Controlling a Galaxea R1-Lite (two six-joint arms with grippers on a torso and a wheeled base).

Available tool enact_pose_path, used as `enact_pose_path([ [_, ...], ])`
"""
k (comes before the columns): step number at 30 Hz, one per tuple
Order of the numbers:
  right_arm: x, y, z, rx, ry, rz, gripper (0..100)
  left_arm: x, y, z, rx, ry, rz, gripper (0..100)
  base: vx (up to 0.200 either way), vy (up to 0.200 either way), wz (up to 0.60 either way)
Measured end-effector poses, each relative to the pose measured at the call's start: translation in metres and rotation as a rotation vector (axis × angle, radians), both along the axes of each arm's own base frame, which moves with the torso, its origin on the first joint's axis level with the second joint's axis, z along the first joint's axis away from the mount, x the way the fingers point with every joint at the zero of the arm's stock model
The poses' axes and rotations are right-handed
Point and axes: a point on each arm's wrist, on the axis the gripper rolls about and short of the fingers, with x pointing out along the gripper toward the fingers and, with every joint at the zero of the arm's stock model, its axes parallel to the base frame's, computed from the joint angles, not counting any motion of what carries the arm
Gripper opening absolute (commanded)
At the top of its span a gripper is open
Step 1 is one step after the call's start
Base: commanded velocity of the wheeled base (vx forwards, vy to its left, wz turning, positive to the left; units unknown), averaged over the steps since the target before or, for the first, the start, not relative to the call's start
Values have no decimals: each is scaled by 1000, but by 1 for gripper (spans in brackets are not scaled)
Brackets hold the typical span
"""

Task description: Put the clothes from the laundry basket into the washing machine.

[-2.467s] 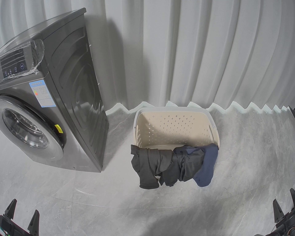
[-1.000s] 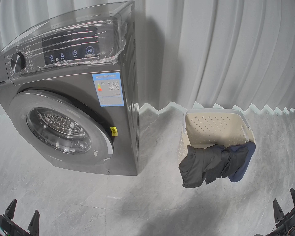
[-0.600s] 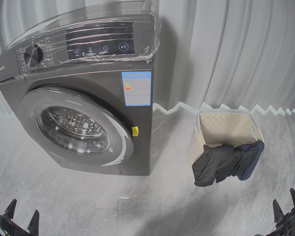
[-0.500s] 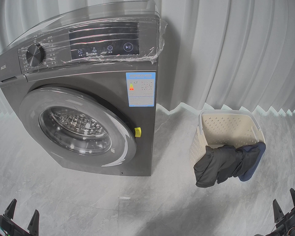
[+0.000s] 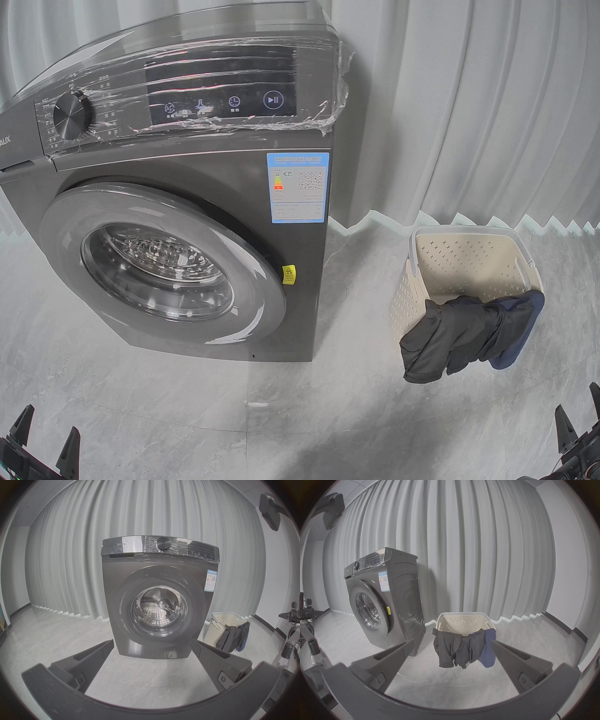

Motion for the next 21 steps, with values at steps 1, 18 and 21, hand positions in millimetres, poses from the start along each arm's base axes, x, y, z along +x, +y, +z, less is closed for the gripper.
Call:
enact_pose_path([
  [1, 0, 0, 0, 0, 0, 0, 100, 0, 0, 0, 0, 0, -1, 100, 0, 200, 0],
  [18, 0, 0, 0, 0, 1, 0, 100, 0, 0, 0, 0, -1, -1, 100, 0, 188, 0],
  [21, 0, 0, 0, 0, 0, 0, 100, 0, 0, 0, 0, 1, -1, 100, 0, 0, 0],
])
